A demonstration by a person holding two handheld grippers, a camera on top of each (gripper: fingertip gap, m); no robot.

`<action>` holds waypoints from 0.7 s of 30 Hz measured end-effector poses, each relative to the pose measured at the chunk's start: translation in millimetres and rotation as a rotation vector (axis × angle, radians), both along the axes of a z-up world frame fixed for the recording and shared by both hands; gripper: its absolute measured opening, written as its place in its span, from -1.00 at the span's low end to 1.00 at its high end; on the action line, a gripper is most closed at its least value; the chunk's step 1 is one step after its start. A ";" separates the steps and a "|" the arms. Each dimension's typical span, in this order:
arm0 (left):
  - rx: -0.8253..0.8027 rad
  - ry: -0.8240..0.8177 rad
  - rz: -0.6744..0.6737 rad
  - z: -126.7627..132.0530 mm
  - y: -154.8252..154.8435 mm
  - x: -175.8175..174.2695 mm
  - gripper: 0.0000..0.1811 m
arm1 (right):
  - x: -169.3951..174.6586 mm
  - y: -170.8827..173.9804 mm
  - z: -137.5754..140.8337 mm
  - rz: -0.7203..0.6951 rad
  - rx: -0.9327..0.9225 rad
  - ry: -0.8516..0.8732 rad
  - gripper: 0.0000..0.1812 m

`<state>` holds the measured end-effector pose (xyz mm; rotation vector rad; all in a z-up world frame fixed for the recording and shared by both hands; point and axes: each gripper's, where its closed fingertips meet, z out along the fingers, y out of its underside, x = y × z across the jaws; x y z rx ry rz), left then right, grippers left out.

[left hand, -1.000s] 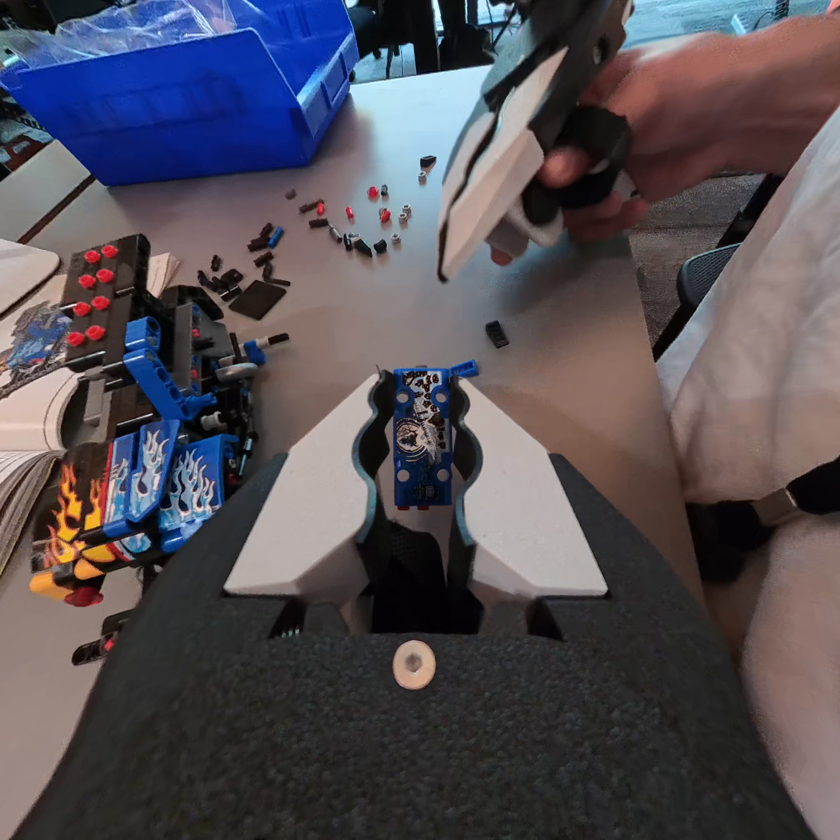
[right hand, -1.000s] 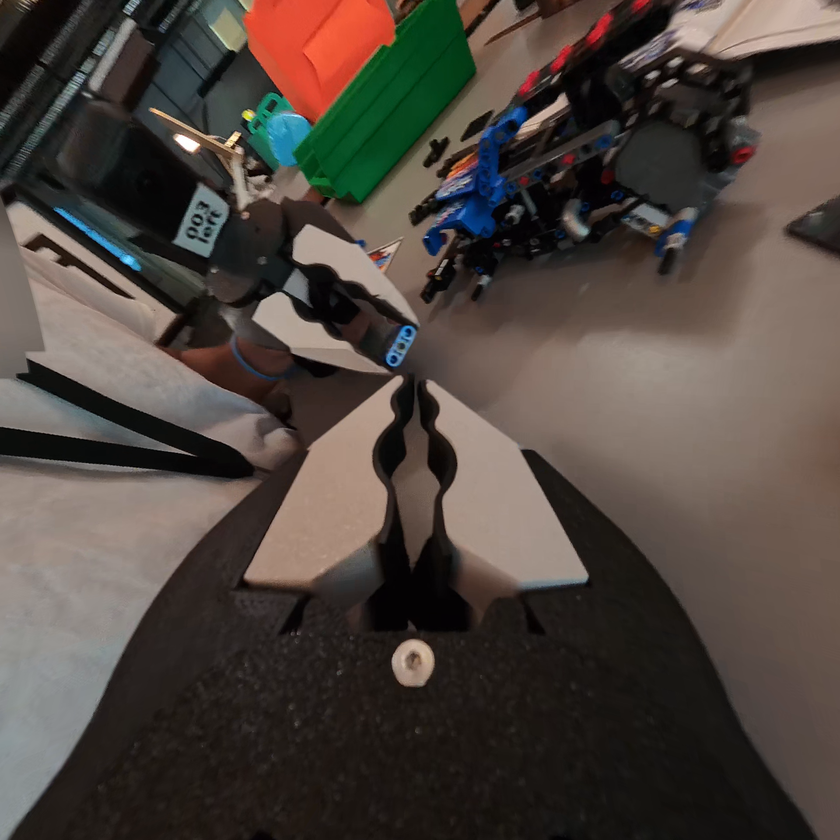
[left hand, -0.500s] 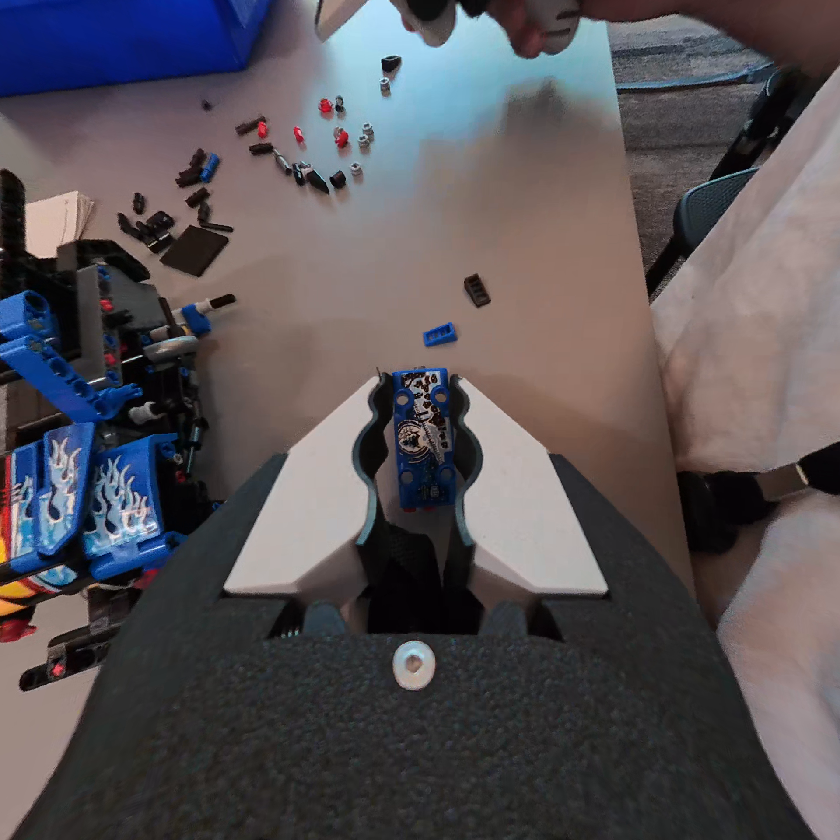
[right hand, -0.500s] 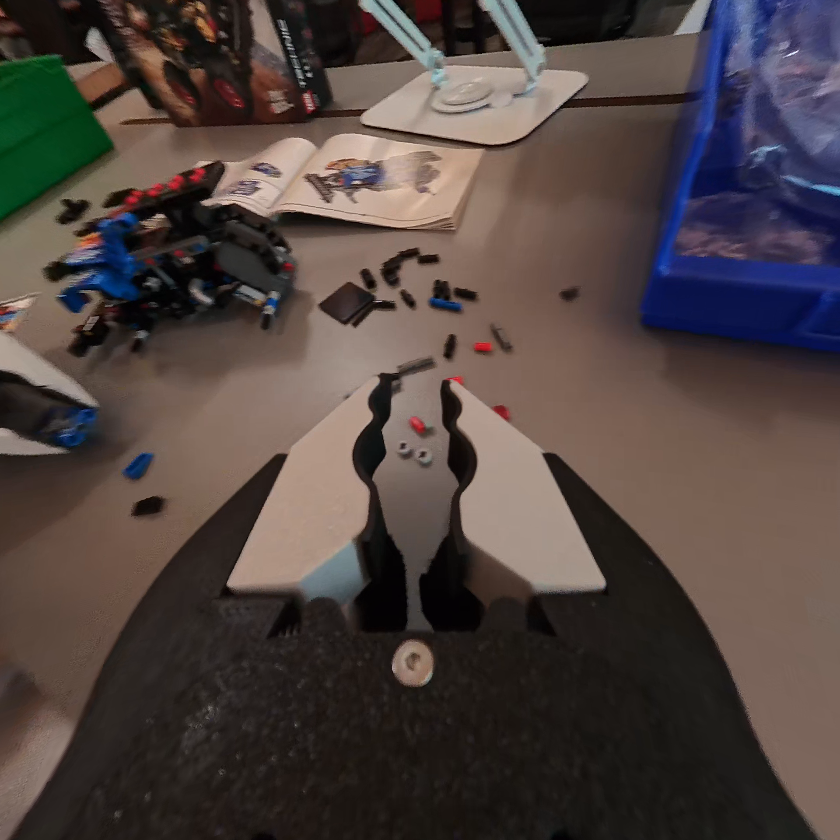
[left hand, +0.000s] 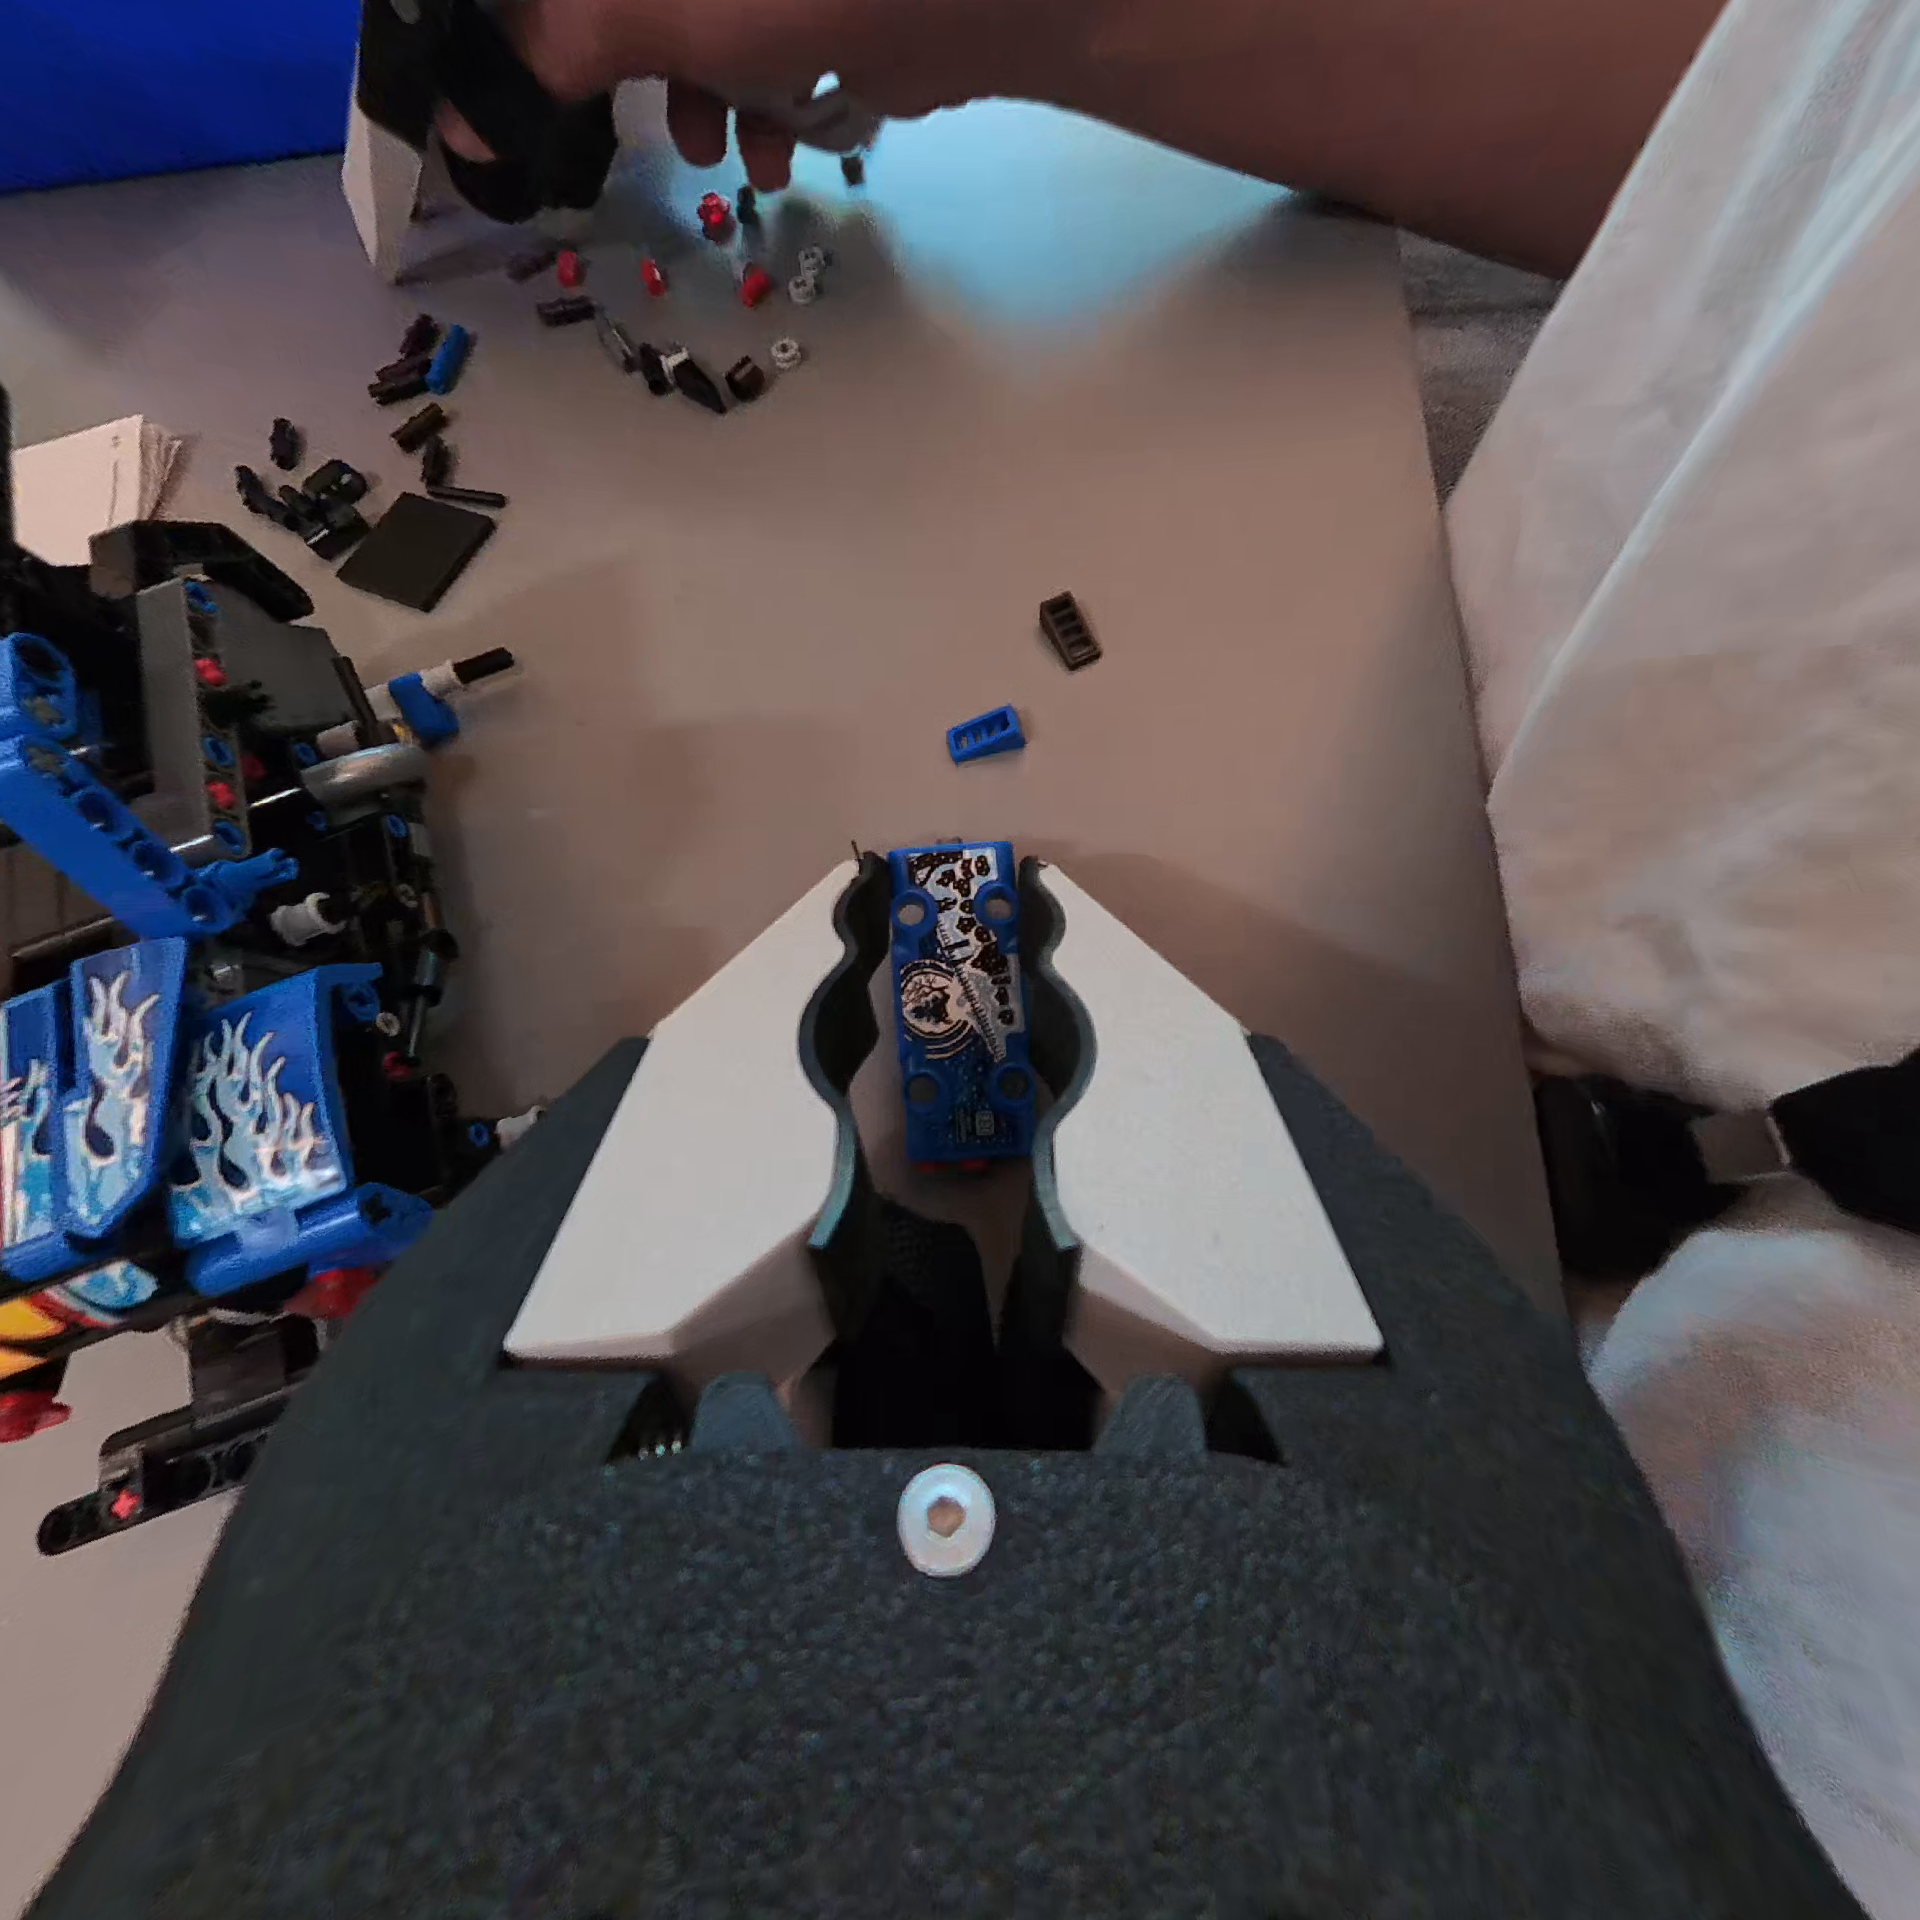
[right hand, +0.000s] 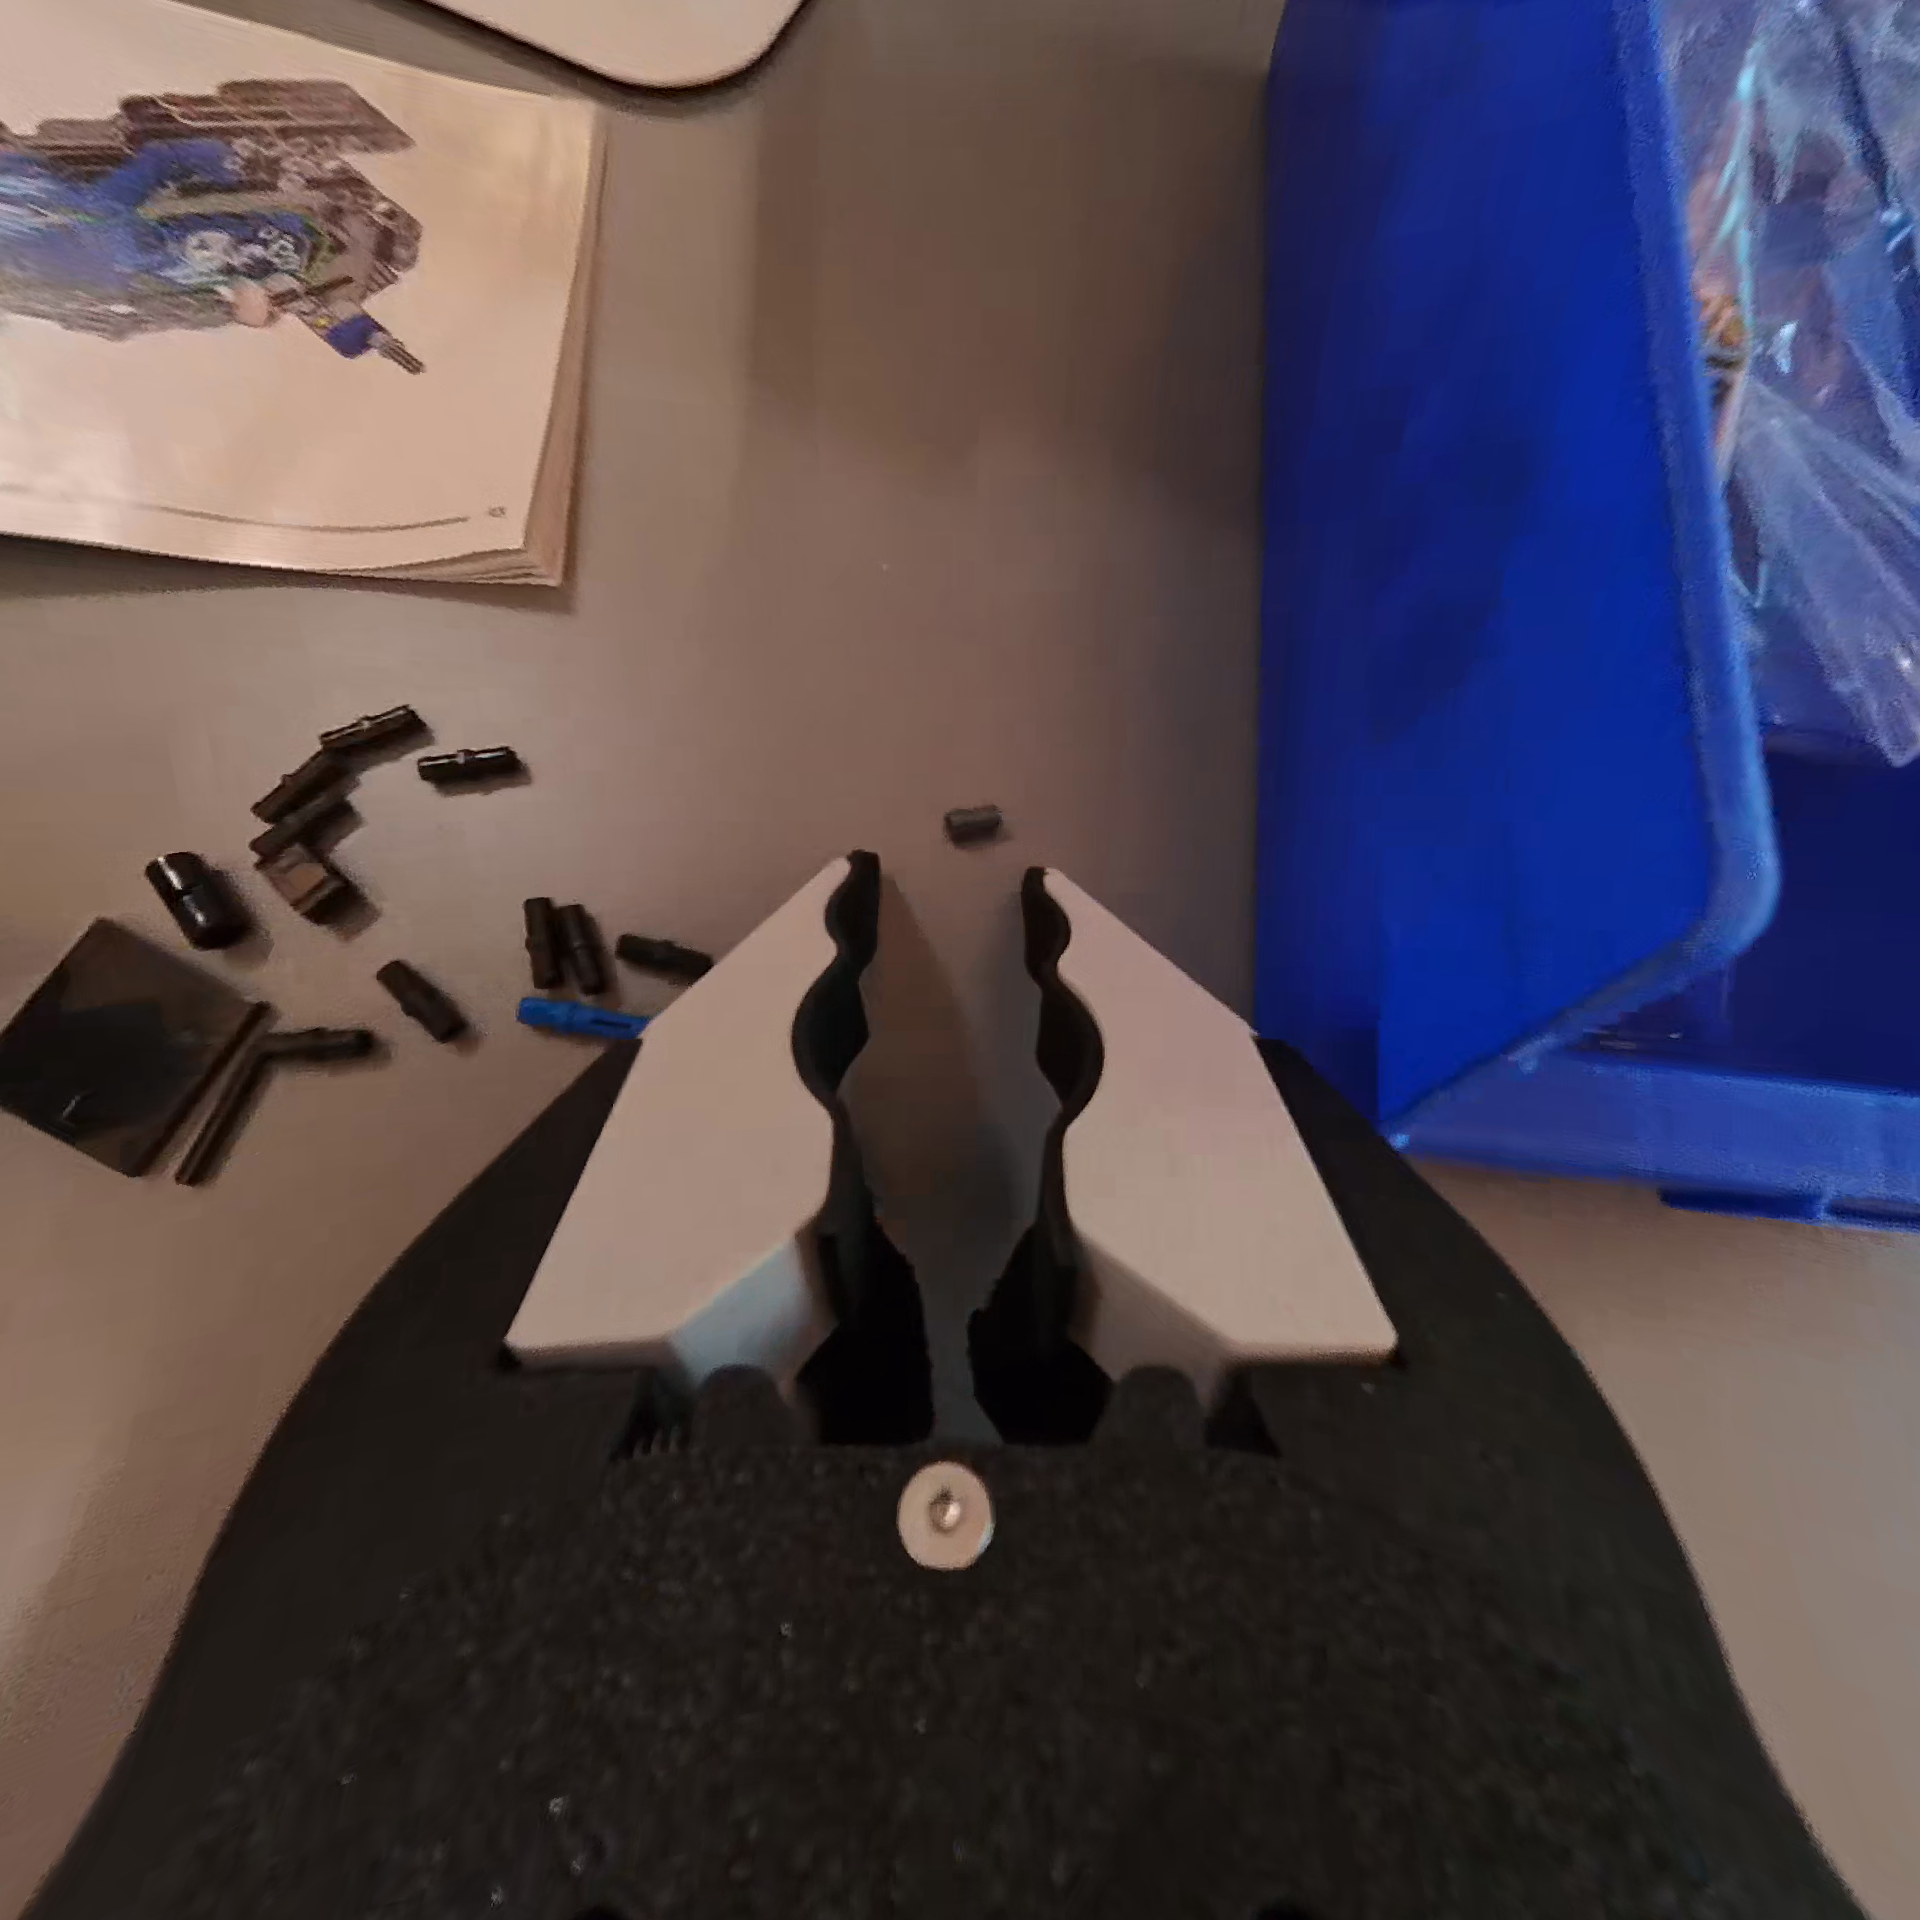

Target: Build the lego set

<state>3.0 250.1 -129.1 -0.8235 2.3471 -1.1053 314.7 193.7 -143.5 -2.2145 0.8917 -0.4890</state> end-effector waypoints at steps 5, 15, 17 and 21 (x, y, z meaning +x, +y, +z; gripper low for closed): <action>-0.051 0.008 -0.011 5.9 2.2 0.0 -0.75 | 7.2 10.8 -1.3 -0.012 0.030 0.013 -0.72; -0.037 -0.003 -0.011 4.8 4.9 1.7 -0.74 | 10.5 17.1 -1.2 0.011 0.003 -0.013 -0.86; -0.040 0.002 -0.005 4.6 6.2 3.1 -0.74 | 7.4 16.7 -1.2 0.030 -0.008 -0.022 -0.87; -0.028 0.020 0.013 1.2 8.7 5.9 -0.74 | -2.2 16.7 -1.4 0.085 -0.030 -0.027 -0.90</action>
